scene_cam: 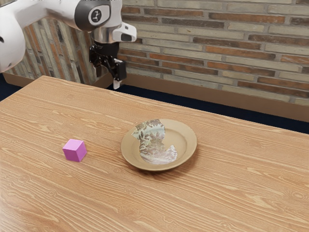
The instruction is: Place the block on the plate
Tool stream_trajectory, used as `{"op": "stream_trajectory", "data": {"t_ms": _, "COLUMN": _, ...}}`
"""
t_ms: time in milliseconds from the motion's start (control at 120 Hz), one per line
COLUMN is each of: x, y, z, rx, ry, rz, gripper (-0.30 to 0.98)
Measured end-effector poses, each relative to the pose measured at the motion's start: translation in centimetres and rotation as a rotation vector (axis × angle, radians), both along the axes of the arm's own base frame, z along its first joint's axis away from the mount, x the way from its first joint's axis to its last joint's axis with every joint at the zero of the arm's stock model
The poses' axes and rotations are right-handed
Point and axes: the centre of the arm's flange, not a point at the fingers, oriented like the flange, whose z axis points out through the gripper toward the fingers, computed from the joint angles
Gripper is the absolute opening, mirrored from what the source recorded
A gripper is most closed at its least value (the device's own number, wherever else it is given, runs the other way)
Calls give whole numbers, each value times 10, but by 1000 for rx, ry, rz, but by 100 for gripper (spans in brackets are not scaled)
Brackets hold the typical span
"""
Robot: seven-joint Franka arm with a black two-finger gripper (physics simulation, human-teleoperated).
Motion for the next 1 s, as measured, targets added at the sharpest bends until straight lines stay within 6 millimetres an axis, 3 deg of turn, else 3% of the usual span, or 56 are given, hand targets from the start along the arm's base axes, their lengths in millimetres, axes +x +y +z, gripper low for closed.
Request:
{"op": "stream_trajectory", "data": {"t_ms": 83, "x": -1, "y": 12, "z": -16, "rx": 21, "ry": 40, "rz": -13, "gripper": 68}}
{"op": "stream_trajectory", "data": {"t_ms": 175, "x": 4, "y": 46, "z": -49, "rx": 31, "ry": 108, "rz": 11, "gripper": 69}}
{"op": "stream_trajectory", "data": {"t_ms": 300, "x": 5, "y": 93, "z": -102, "rx": 33, "ry": 207, "rz": 52, "gripper": 69}}
{"op": "stream_trajectory", "data": {"t_ms": 400, "x": 0, "y": 128, "z": -156, "rx": 24, "ry": 287, "rz": 84, "gripper": 69}}
{"op": "stream_trajectory", "data": {"t_ms": 508, "x": -11, "y": 151, "z": -196, "rx": 1, "ry": 319, "rz": 99, "gripper": 69}}
{"op": "stream_trajectory", "data": {"t_ms": 692, "x": -33, "y": 191, "z": -248, "rx": -104, "ry": 284, "rz": 184, "gripper": 69}}
{"op": "stream_trajectory", "data": {"t_ms": 817, "x": -30, "y": 217, "z": -259, "rx": -129, "ry": 185, "rz": 225, "gripper": 69}}
{"op": "stream_trajectory", "data": {"t_ms": 1000, "x": -29, "y": 242, "z": -299, "rx": -188, "ry": 126, "rz": 297, "gripper": 69}}
